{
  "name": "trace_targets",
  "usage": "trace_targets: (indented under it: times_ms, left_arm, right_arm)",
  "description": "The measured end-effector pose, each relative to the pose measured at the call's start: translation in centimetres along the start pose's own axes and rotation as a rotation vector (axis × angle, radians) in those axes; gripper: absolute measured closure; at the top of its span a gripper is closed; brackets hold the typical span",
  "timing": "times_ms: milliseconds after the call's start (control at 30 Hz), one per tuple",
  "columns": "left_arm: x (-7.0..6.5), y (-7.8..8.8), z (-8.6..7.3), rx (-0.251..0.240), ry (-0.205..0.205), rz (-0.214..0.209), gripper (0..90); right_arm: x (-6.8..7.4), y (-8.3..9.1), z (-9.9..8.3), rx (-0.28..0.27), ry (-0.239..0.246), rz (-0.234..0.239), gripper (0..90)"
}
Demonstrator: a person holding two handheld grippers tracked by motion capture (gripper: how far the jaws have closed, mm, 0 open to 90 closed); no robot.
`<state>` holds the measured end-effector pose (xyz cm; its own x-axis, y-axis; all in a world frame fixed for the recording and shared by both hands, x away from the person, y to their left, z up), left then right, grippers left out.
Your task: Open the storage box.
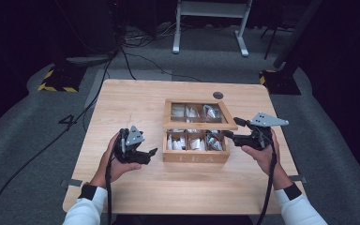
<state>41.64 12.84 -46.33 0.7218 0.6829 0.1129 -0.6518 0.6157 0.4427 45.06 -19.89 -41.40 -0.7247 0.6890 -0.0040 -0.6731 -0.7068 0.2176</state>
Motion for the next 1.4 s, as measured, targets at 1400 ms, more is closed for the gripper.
trace_targets:
  times_ms: [1400]
  left_arm:
    - [0.1,-2.8,10.6,-0.144,-0.247,0.039,53.8]
  right_arm:
    - [-2.3,1.7,-1.4,0.013,-0.002,-0.008,33.3]
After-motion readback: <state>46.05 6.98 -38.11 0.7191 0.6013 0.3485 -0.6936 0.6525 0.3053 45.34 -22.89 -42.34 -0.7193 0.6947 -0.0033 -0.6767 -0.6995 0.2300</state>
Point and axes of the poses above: each handheld gripper's, and its own axes: y roughly backward along the jaws, z roughly out of its top, x roughly to its left, the point moved 7 cm from there along -y, roughly forward along the jaws, and after that the axes turned 11 degrees about -x, right-handed, at the moved point
